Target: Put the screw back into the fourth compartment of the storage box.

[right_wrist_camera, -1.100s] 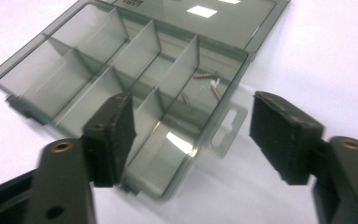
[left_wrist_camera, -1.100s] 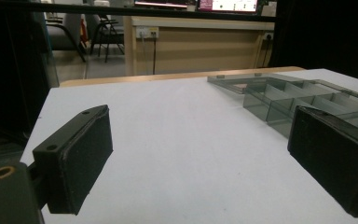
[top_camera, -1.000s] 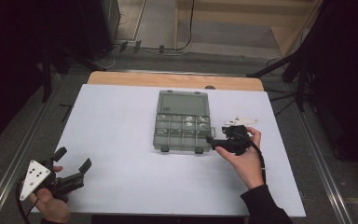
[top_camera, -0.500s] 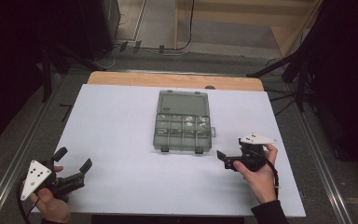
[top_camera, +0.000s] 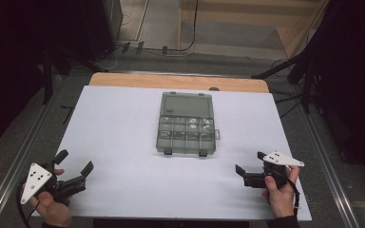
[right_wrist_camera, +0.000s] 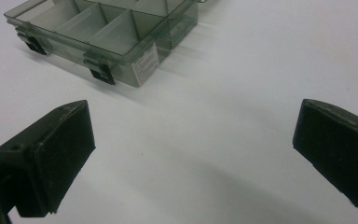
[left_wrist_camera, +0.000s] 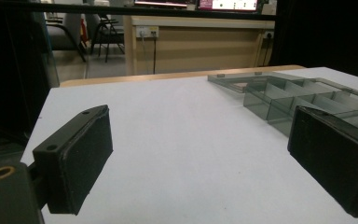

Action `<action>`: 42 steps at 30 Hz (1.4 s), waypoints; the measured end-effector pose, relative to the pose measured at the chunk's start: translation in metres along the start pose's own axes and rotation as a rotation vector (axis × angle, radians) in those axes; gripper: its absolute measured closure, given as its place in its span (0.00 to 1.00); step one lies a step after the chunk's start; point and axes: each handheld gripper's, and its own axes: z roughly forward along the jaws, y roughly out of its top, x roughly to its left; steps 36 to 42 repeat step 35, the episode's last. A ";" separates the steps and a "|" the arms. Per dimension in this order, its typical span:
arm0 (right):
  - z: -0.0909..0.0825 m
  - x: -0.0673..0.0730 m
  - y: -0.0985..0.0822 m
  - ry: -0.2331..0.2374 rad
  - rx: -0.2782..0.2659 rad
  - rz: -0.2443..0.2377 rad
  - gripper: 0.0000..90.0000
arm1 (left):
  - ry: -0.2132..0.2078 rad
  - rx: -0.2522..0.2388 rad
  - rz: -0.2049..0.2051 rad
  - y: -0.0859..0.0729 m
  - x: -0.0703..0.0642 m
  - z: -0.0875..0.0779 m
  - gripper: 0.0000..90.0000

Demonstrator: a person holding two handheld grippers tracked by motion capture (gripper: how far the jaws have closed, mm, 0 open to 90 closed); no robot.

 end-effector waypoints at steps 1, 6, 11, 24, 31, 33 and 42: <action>-0.002 -0.001 -0.002 -0.001 -0.004 0.002 0.00 | -0.001 0.000 0.000 0.000 0.000 0.000 0.07; -0.013 -0.007 -0.011 -0.014 -0.040 0.017 0.00 | -0.005 0.004 0.000 0.000 -0.001 0.001 0.07; -0.021 -0.015 -0.021 -0.006 -0.070 0.025 0.00 | -0.005 0.007 -0.001 0.000 0.000 0.000 0.07; -0.039 -0.027 -0.038 -0.013 -0.129 0.046 0.01 | -0.017 0.004 0.000 0.001 0.000 0.000 0.07; -0.044 -0.032 -0.044 -0.037 -0.146 0.060 0.04 | -0.020 0.001 0.001 0.001 0.000 -0.001 0.07; -0.045 -0.033 -0.045 -0.037 -0.152 0.064 0.04 | -0.020 0.002 0.002 0.001 0.000 0.000 0.07; -0.045 -0.033 -0.045 -0.036 -0.154 0.077 0.04 | -0.023 0.001 0.003 0.001 -0.001 0.000 0.07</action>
